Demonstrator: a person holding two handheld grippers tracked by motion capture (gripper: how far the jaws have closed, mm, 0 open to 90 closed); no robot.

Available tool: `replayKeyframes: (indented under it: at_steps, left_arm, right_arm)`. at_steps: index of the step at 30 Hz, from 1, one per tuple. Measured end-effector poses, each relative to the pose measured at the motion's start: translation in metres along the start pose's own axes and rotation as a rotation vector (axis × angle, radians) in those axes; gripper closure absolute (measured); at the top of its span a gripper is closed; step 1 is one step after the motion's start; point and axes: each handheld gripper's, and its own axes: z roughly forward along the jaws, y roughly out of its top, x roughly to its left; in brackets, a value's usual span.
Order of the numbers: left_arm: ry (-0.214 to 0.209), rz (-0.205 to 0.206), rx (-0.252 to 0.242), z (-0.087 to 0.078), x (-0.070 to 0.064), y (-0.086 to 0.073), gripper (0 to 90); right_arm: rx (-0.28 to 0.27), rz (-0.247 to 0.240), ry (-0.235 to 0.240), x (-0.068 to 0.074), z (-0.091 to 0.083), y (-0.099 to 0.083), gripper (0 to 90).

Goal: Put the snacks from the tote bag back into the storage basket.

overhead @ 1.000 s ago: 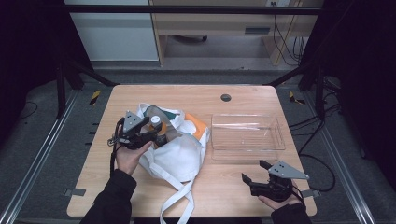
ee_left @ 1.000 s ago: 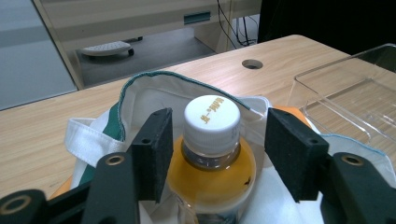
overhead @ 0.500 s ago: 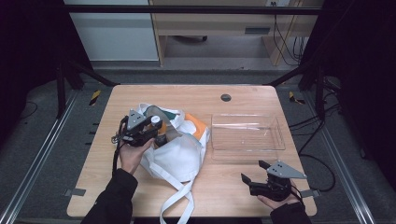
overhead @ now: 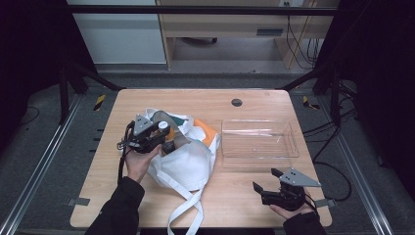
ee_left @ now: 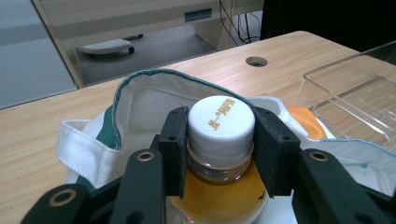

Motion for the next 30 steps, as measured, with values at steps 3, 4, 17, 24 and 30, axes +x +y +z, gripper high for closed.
replayKeyframes:
  at_steps: [3, 4, 17, 24, 30]
  left_arm:
    - [0.005, 0.007, 0.0, 0.0, -0.001, 0.0, 58.6]
    - [0.006, 0.011, -0.001, -0.001, -0.002, 0.0, 58.6]
    - [0.034, 0.008, -0.032, -0.018, -0.001, 0.011, 58.8]
    - [0.042, -0.001, -0.056, -0.034, 0.001, 0.023, 58.8]
    - [0.071, -0.001, -0.069, -0.047, 0.002, 0.031, 58.8]
  right_arm:
    - [0.002, -0.001, 0.001, 0.0, 0.0, 0.0, 16.7]
    - [0.002, -0.001, 0.001, 0.0, 0.0, 0.0, 16.7]
    - [0.004, -0.007, 0.009, 0.001, 0.0, 0.0, 16.7]
    - [0.008, -0.008, 0.009, 0.001, 0.001, 0.0, 16.7]
    - [0.012, -0.012, 0.009, 0.001, 0.001, -0.001, 16.7]
